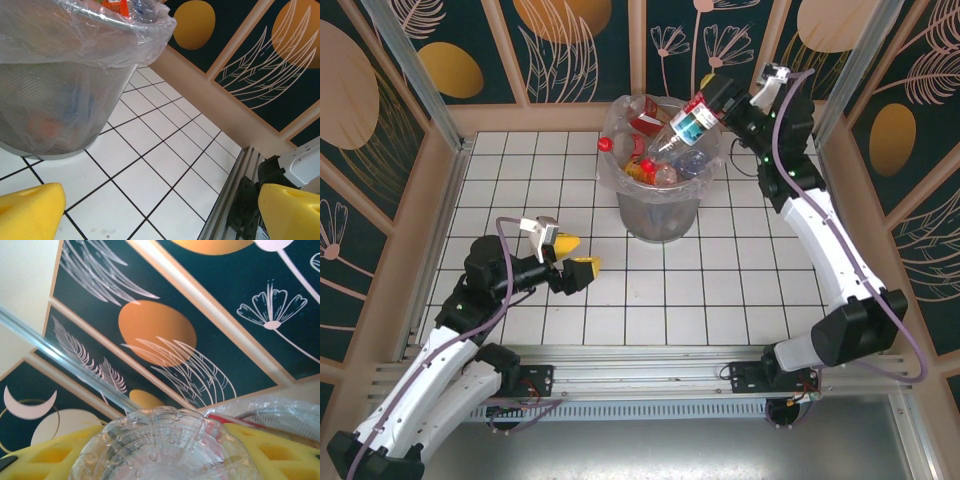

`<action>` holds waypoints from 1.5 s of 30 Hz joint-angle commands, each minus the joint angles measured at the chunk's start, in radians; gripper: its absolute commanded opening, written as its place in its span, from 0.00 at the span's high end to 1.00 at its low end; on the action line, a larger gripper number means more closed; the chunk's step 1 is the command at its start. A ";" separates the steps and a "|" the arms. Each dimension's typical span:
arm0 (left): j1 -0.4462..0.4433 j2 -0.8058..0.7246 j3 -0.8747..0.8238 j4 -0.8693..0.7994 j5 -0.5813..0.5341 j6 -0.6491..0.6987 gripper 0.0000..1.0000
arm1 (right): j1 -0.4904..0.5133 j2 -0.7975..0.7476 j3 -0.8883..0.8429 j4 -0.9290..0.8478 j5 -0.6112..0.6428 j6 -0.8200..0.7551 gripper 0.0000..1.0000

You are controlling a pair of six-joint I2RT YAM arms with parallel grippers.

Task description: Put the plastic bottles in the bin

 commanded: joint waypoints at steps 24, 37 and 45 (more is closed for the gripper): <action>-0.001 0.011 -0.010 0.010 -0.019 0.032 0.02 | -0.121 0.326 0.188 0.031 -0.473 0.169 0.38; -0.001 0.011 -0.011 0.007 -0.020 0.032 0.02 | -0.111 0.371 0.315 -0.176 -0.393 0.037 0.16; -0.002 0.011 -0.012 0.007 -0.019 0.031 0.01 | -0.103 0.413 0.478 -0.400 -0.207 -0.110 0.12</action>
